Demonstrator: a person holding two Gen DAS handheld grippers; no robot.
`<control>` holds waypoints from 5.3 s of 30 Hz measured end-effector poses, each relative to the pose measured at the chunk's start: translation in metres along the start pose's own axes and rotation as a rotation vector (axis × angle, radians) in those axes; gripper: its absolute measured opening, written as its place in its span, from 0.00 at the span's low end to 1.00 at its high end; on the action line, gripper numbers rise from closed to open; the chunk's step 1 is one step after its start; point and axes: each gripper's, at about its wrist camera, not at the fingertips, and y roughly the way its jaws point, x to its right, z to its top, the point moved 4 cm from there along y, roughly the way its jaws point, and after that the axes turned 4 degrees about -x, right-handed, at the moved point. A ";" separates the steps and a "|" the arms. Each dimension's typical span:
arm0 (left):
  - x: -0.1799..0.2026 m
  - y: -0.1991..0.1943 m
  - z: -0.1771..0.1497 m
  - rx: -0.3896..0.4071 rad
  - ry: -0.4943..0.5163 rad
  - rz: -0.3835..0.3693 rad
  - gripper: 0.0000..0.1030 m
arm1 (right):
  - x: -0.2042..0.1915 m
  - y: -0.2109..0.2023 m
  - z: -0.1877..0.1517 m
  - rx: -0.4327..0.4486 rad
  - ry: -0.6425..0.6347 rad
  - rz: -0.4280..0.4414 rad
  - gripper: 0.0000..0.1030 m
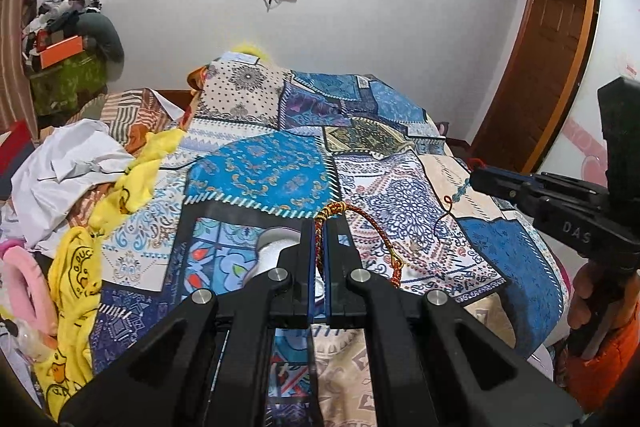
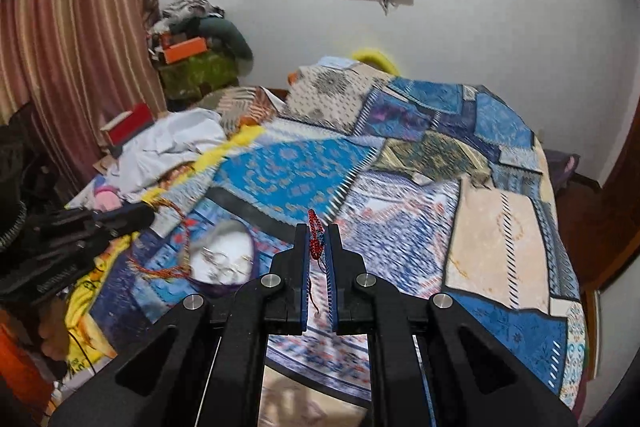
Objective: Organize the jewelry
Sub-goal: 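Carry both bracelets over the heart tin and open both grippers to drop them, then grasp a small pendant with the left gripper while the right gripper grasps a gold ring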
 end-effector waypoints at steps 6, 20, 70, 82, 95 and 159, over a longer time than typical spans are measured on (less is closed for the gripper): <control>-0.016 -0.004 -0.002 0.004 -0.015 0.034 0.01 | -0.025 0.006 0.010 0.024 -0.021 0.059 0.06; -0.052 0.022 -0.018 -0.061 -0.054 0.090 0.01 | -0.060 0.039 0.013 -0.017 -0.060 0.157 0.06; -0.039 0.059 -0.018 -0.134 0.015 0.081 0.07 | -0.061 0.093 -0.005 -0.190 -0.074 0.143 0.34; 0.003 0.027 0.006 -0.048 0.085 0.072 0.13 | -0.029 0.039 0.006 -0.066 -0.041 0.075 0.34; 0.060 0.041 0.015 -0.050 0.157 0.011 0.29 | 0.040 -0.003 -0.007 -0.004 0.065 -0.041 0.34; 0.044 0.089 -0.022 -0.164 0.061 -0.046 0.08 | 0.034 0.095 -0.058 -0.305 0.008 0.014 0.36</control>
